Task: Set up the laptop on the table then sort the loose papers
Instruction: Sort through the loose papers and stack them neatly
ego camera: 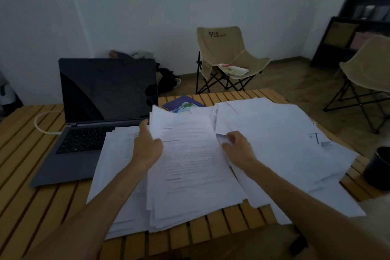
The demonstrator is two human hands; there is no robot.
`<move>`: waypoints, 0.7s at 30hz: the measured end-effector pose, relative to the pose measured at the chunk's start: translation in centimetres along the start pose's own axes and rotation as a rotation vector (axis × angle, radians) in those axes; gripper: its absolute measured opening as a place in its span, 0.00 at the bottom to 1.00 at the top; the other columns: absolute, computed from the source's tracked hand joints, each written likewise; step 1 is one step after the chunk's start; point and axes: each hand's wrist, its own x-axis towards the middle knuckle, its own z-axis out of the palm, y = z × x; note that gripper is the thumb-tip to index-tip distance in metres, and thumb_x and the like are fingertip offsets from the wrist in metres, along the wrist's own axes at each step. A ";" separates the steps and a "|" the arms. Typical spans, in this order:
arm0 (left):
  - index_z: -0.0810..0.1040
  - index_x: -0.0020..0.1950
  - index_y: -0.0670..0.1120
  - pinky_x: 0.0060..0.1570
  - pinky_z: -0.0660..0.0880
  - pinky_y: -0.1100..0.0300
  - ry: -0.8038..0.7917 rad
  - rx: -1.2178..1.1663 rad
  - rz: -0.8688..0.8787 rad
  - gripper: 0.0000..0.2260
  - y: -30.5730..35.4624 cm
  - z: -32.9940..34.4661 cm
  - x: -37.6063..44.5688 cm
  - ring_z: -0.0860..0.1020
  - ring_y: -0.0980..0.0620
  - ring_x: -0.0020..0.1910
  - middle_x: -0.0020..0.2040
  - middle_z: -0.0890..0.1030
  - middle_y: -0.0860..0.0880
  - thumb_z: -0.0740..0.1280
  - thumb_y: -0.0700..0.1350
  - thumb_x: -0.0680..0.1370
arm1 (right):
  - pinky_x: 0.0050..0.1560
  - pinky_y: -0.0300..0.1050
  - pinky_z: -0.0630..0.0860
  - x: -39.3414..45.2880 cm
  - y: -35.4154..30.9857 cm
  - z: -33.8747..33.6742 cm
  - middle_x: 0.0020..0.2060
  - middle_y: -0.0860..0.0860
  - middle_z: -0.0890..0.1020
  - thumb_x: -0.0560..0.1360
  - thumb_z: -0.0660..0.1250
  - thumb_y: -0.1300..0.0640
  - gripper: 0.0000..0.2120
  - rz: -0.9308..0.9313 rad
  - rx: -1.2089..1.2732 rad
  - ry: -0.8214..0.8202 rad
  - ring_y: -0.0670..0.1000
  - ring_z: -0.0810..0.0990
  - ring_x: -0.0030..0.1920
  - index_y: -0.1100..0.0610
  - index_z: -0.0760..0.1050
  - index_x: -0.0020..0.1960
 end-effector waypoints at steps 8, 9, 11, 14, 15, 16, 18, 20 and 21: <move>0.58 0.76 0.44 0.54 0.72 0.52 -0.028 0.246 0.087 0.28 -1.5 0.7 0.0 0.74 0.46 0.56 0.61 0.74 0.42 0.62 0.32 0.77 | 0.66 0.55 0.68 0.8 4.4 -5.7 0.66 0.55 0.71 0.76 0.66 0.42 0.26 -0.051 -0.679 0.109 0.58 0.68 0.67 0.56 0.69 0.68; 0.54 0.78 0.44 0.61 0.71 0.49 -0.029 0.323 0.074 0.32 -1.9 0.9 0.1 0.71 0.42 0.63 0.67 0.69 0.39 0.62 0.32 0.77 | 0.66 0.56 0.68 0.7 4.8 -5.8 0.66 0.56 0.70 0.76 0.64 0.39 0.27 -0.014 -0.741 0.064 0.58 0.68 0.67 0.56 0.68 0.67; 0.46 0.80 0.46 0.74 0.56 0.44 -0.001 0.630 0.105 0.37 -2.6 1.3 0.0 0.57 0.39 0.75 0.78 0.53 0.39 0.62 0.34 0.77 | 0.64 0.56 0.69 0.5 5.2 -5.6 0.64 0.56 0.72 0.79 0.59 0.39 0.24 -0.028 -0.807 0.036 0.58 0.70 0.65 0.57 0.69 0.64; 0.52 0.80 0.48 0.77 0.44 0.47 -0.049 0.980 0.216 0.29 -3.0 1.4 -0.5 0.47 0.43 0.79 0.80 0.51 0.44 0.57 0.38 0.80 | 0.62 0.54 0.70 0.3 5.1 -5.5 0.62 0.56 0.74 0.81 0.57 0.41 0.22 -0.087 -0.821 0.080 0.57 0.71 0.64 0.58 0.70 0.63; 0.55 0.79 0.48 0.77 0.45 0.47 -0.059 0.983 0.211 0.27 -3.0 1.3 -0.6 0.49 0.44 0.79 0.80 0.55 0.45 0.55 0.38 0.80 | 0.62 0.54 0.70 0.3 5.0 -5.6 0.61 0.56 0.75 0.81 0.57 0.41 0.22 -0.093 -0.824 0.092 0.57 0.71 0.64 0.58 0.71 0.63; 0.58 0.78 0.47 0.77 0.47 0.48 -0.068 0.985 0.201 0.25 -3.1 1.3 -0.6 0.52 0.45 0.78 0.79 0.58 0.46 0.54 0.39 0.80 | 0.62 0.53 0.71 0.3 5.0 -5.7 0.61 0.56 0.75 0.81 0.57 0.41 0.22 -0.095 -0.832 0.099 0.57 0.72 0.63 0.58 0.71 0.63; 0.60 0.77 0.46 0.75 0.51 0.49 -0.080 0.983 0.200 0.24 -3.2 1.2 -0.6 0.58 0.46 0.76 0.77 0.62 0.46 0.55 0.39 0.80 | 0.61 0.52 0.72 0.1 4.9 -5.5 0.61 0.56 0.76 0.82 0.57 0.42 0.21 -0.091 -0.848 0.095 0.56 0.72 0.63 0.58 0.71 0.63; 0.62 0.76 0.45 0.73 0.56 0.50 -0.077 0.970 0.224 0.24 -3.4 1.2 -0.7 0.62 0.45 0.73 0.75 0.65 0.45 0.56 0.38 0.79 | 0.59 0.51 0.73 -0.2 4.5 -5.4 0.60 0.55 0.77 0.81 0.58 0.43 0.20 -0.108 -0.835 0.088 0.56 0.73 0.62 0.58 0.71 0.62; 0.64 0.75 0.45 0.72 0.58 0.50 -0.077 0.958 0.231 0.23 -3.4 1.2 -0.8 0.63 0.45 0.72 0.73 0.66 0.45 0.56 0.37 0.79 | 0.58 0.51 0.74 -0.2 4.4 -5.4 0.59 0.55 0.78 0.81 0.59 0.43 0.19 -0.126 -0.804 0.085 0.56 0.75 0.60 0.58 0.72 0.62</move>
